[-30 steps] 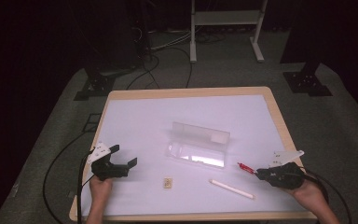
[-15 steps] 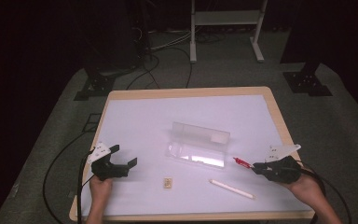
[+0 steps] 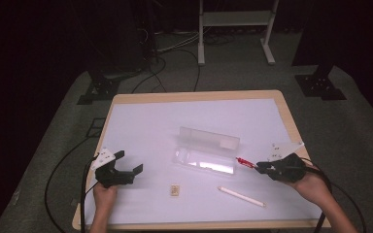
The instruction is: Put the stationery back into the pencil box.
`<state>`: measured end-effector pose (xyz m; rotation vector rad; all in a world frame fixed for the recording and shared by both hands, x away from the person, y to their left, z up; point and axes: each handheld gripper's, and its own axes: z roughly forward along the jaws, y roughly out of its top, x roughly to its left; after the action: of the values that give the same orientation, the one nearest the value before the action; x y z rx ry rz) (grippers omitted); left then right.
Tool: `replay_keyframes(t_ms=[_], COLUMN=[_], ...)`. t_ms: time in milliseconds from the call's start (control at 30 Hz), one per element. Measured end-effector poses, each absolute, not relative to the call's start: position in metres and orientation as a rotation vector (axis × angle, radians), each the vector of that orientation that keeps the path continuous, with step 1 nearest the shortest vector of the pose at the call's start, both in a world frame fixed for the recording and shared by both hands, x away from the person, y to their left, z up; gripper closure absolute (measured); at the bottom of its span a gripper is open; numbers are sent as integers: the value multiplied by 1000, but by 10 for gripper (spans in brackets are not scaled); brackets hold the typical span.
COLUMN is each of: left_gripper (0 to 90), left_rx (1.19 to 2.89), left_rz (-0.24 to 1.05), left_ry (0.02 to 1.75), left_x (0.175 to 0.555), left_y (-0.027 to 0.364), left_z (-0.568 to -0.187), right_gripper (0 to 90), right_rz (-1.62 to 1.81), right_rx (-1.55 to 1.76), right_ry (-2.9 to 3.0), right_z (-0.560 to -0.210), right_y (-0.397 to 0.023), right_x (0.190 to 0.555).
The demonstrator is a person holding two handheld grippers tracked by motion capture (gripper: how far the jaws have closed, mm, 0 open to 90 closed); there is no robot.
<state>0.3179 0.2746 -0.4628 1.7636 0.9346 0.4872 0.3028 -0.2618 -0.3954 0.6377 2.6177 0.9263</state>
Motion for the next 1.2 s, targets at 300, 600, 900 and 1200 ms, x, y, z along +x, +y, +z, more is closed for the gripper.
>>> replay_keyframes(t_ms=[300, 600, 900, 1200], left_gripper=[0, 0, 0, 0], left_rx=[1766, 1764, 1766, 1766], left_rz=[485, 483, 484, 484], left_ry=[935, 936, 935, 934], left_x=[318, 318, 318, 318], left_y=[275, 275, 275, 275], left_z=[-463, -463, -463, -463], right_gripper=[791, 791, 791, 791], right_rz=[928, 928, 932, 953], right_rx=[573, 522, 493, 475], right_ry=[2626, 2648, 2666, 2668], right_z=[-386, -382, -382, -382], right_y=[-244, -222, -209, -199], right_x=[313, 325, 331, 336])
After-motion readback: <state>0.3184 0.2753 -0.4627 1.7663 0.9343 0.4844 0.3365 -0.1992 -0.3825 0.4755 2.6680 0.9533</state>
